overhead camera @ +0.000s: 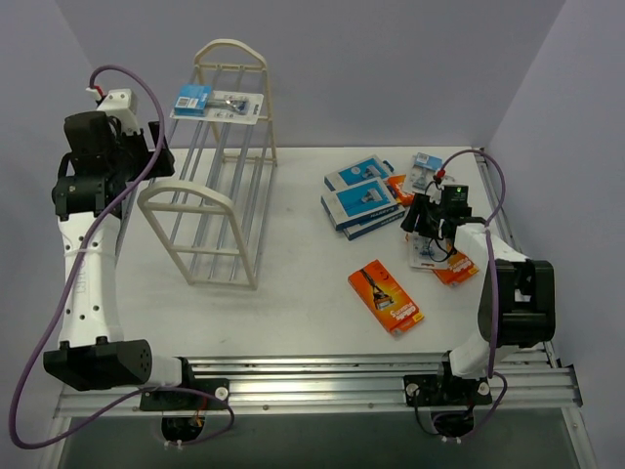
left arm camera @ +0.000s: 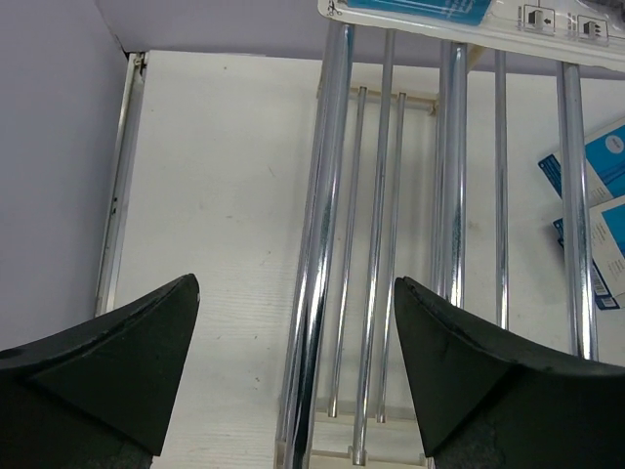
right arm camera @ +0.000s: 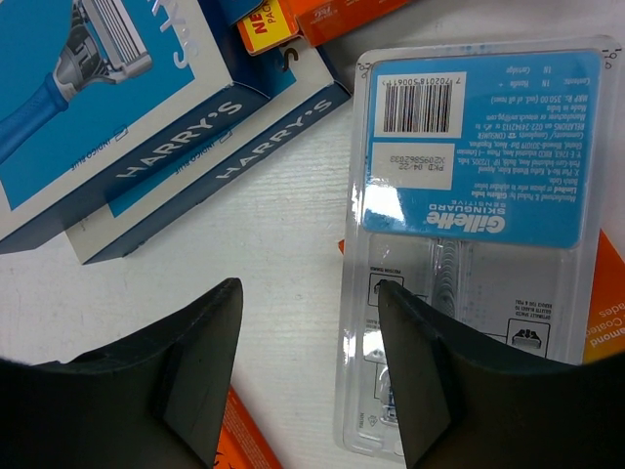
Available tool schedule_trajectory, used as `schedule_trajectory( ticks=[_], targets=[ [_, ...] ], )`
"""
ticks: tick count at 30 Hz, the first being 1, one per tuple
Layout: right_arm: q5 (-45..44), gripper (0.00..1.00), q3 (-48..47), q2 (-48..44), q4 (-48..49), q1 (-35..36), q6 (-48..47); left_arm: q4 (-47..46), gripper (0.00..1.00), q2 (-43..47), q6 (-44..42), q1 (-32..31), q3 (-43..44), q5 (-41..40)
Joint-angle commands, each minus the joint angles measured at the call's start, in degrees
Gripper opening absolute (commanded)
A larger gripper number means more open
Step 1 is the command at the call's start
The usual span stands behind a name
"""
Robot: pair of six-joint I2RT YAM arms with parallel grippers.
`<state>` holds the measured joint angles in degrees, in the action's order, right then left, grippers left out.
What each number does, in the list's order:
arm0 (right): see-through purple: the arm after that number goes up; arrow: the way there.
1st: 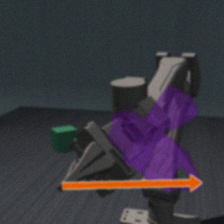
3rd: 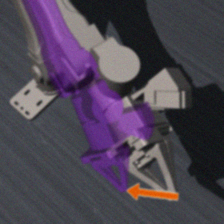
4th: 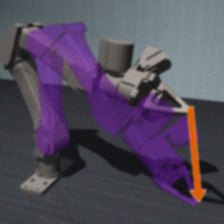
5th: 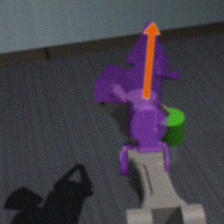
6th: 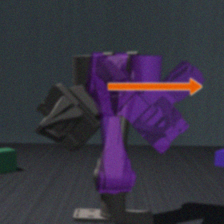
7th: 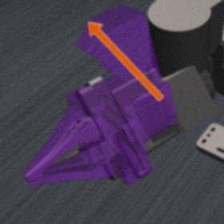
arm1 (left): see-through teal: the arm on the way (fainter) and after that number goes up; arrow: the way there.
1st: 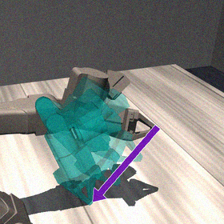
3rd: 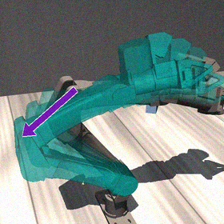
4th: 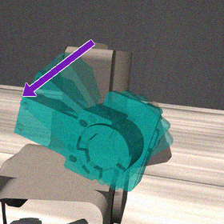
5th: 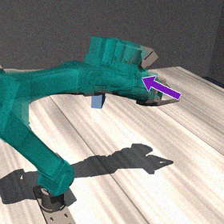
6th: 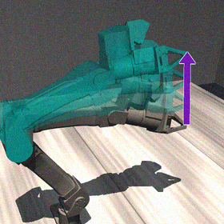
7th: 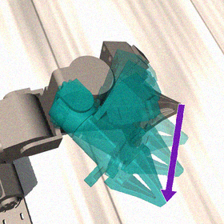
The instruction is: Place and organize the shaving razors onto the shelf
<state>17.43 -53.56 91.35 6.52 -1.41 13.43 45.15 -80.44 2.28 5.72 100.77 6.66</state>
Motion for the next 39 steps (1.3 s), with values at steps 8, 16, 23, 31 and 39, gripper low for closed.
schedule_trajectory(
  ticks=[8, 16, 23, 31, 39],
  targets=[
    [-9.9, 0.54, -3.0, -3.8, -4.2, 0.0, -1.9, -4.9, 0.94, 10.2, 5.3, 0.3, -4.6, -12.0],
    [-14.6, 0.53, -2.3, -1.0, -6.1, 0.0, -1.9, -8.9, 0.95, 18.4, 9.2, -0.1, -12.8, -9.3],
    [-13.9, 0.51, -2.1, 3.4, -5.7, 0.0, -1.9, -8.8, 0.97, 18.9, 7.2, -1.9, -12.4, -12.4],
    [-12.4, 0.30, -2.5, 6.2, -5.7, 0.0, -2.2, -7.6, 0.97, 17.4, 7.2, -2.0, -9.8, -13.5],
    [-11.6, 0.00, -5.1, 3.5, -9.8, 0.1, -3.0, -3.3, 0.95, 13.9, 5.9, -0.7, -0.2, -15.2]
  ],
)
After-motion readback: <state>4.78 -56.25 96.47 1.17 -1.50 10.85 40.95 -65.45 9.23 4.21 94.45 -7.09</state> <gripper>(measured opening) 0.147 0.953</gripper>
